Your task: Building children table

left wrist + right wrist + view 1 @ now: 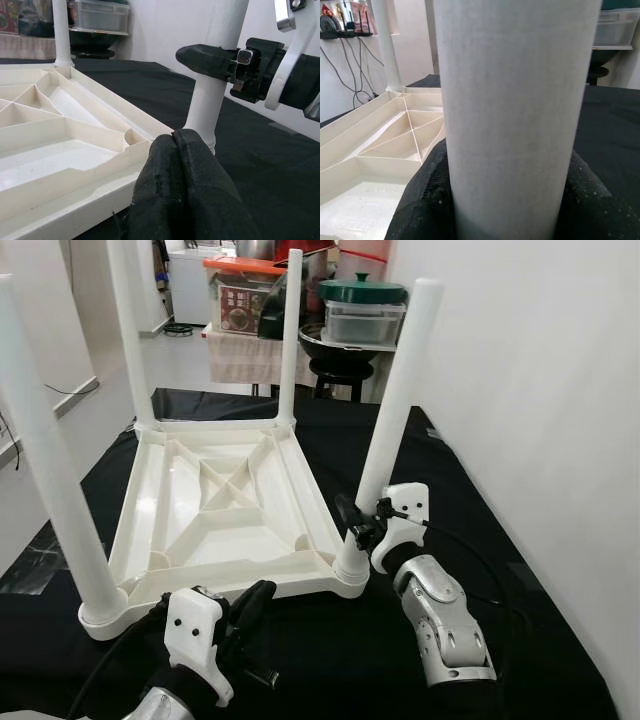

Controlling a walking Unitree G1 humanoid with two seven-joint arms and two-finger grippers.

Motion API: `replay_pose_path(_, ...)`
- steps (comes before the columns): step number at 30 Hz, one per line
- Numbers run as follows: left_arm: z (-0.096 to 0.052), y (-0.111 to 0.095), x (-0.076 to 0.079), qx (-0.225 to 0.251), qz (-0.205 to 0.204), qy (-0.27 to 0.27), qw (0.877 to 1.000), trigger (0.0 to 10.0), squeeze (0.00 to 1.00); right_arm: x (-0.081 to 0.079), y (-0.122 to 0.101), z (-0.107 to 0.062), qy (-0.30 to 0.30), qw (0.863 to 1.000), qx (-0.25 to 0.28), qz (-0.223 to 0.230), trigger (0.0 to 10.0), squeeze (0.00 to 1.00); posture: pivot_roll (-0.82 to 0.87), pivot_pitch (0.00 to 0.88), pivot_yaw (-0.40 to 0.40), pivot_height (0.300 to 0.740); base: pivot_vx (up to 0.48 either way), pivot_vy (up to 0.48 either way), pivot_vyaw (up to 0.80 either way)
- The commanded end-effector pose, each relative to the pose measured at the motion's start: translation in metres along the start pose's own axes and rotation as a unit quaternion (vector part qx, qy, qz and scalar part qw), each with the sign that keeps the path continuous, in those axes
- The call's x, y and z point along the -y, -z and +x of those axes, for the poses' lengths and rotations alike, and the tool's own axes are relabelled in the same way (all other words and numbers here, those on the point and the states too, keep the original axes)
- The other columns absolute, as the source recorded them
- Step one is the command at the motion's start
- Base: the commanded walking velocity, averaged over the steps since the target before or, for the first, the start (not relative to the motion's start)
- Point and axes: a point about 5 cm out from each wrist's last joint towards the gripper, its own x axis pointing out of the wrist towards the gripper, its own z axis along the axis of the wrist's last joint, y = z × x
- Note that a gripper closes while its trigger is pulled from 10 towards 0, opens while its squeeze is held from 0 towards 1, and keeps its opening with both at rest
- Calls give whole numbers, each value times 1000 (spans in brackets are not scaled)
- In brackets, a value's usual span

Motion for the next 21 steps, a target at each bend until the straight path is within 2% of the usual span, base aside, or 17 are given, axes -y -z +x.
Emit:
replay_pose_path(1,0,1,-1,-4,-2,0,1000,7804,0,-4,22,-3,-27,997,-66,19,10000,0,53,10,-98,740,0,0,0)
replay_pose_path(3,0,1,-1,-4,-2,0,1000,7804,0,-4,22,-3,-27,997,-66,19,10000,0,53,10,-98,740,0,0,0)
replay_pose_path(4,0,1,-1,-4,-1,0,1000,7804,0,-9,18,-1,-74,994,-70,32,10000,1000,53,9,-100,740,0,0,0)
replay_pose_path(6,0,1,-1,-4,-1,0,1000,7765,0,-19,3,-1,-168,982,-61,54,10000,1000,55,10,-101,740,0,0,0)
replay_pose_path(8,0,2,-1,-4,-1,0,1000,7804,0,-21,-16,-4,-270,962,-32,19,10000,1000,55,6,-103,740,0,0,0)
replay_pose_path(9,1,2,-1,-4,-1,1,1000,7804,0,-20,-19,-5,-291,956,-26,7,10000,1000,55,6,-103,740,0,0,0)
replay_pose_path(10,1,2,-1,-4,-1,1,1000,7804,0,-20,-19,-5,-291,956,-26,7,10000,1000,55,6,-103,740,0,0,0)
replay_pose_path(11,1,2,-1,-4,-2,1,1000,7804,0,-16,-23,-5,-325,945,-27,-14,10000,102,59,5,-105,740,0,0,0)
replay_pose_path(12,1,2,-1,-4,-2,1,1000,7804,0,-13,-25,-5,-341,939,-30,-26,10000,102,59,5,-105,740,0,0,0)
replay_pose_path(13,1,2,0,-4,-2,1,1000,7843,0,-8,-28,-1,-357,931,-34,-62,10000,0,66,1,-111,740,0,0,0)
replay_pose_path(14,2,3,0,-4,-2,1,1000,7804,0,-4,-33,2,-374,923,-36,-84,10000,0,67,0,-112,740,0,0,0)
replay_pose_path(16,2,3,0,-3,-2,1,1000,7725,0,-2,-42,5,-415,903,-37,-100,10000,0,74,0,-118,740,0,0,0)
replay_pose_path(17,2,3,0,-3,-2,1,1000,7725,0,-2,-42,5,-415,903,-37,-100,10000,0,74,0,-118,740,0,0,0)
replay_pose_path(19,3,4,0,-3,-2,1,1000,7725,0,-2,-46,6,-449,887,-41,-104,10000,0,78,0,-119,740,0,0,0)
replay_pose_path(20,3,4,0,-3,-2,1,1000,7725,0,-2,-46,6,-449,887,-41,-104,10000,0,78,0,-119,740,0,0,0)
replay_pose_path(21,3,4,0,-3,-3,1,1000,7765,0,-1,-47,7,-462,879,-48,-103,10000,0,78,0,-119,740,0,0,0)
